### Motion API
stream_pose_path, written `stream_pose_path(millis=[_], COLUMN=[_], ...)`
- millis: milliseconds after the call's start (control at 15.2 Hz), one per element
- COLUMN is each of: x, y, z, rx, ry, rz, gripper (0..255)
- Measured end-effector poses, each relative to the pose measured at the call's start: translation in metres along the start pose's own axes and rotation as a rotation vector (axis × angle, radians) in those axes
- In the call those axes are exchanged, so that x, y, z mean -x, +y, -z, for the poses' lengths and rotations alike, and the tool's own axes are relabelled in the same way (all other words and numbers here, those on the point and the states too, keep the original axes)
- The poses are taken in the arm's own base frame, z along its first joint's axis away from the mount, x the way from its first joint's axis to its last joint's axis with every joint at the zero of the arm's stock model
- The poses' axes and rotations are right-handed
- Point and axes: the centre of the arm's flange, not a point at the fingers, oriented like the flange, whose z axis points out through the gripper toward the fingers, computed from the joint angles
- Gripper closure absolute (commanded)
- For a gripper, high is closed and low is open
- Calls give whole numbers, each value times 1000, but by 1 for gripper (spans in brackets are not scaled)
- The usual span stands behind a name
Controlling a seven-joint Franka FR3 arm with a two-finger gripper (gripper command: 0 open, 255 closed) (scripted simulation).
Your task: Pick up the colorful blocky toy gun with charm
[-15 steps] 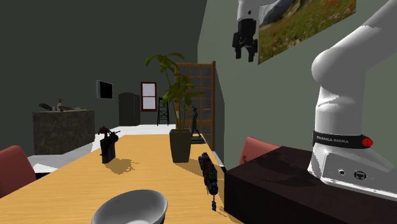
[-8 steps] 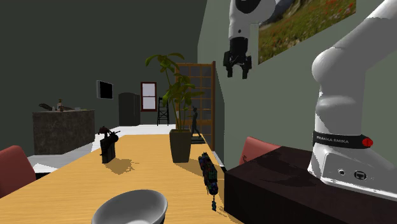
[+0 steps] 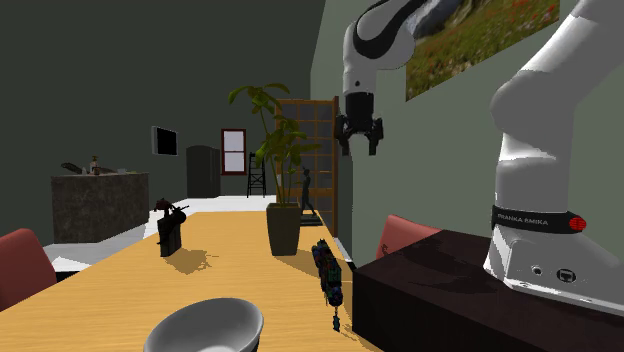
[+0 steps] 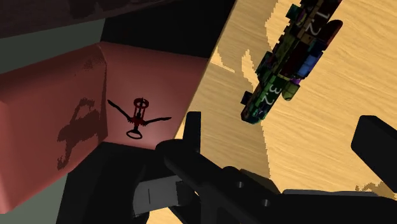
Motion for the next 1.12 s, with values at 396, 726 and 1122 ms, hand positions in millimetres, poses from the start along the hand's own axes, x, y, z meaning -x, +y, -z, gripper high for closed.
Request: stream_pose_path(millis=[396, 726, 1122], x=[-8, -16, -24], y=[-33, -61, -99], z=[-72, -133, -205], rx=[6, 11, 13], ry=[-25, -45, -71], rz=[-76, -138, -213], gripper=[0, 0, 0])
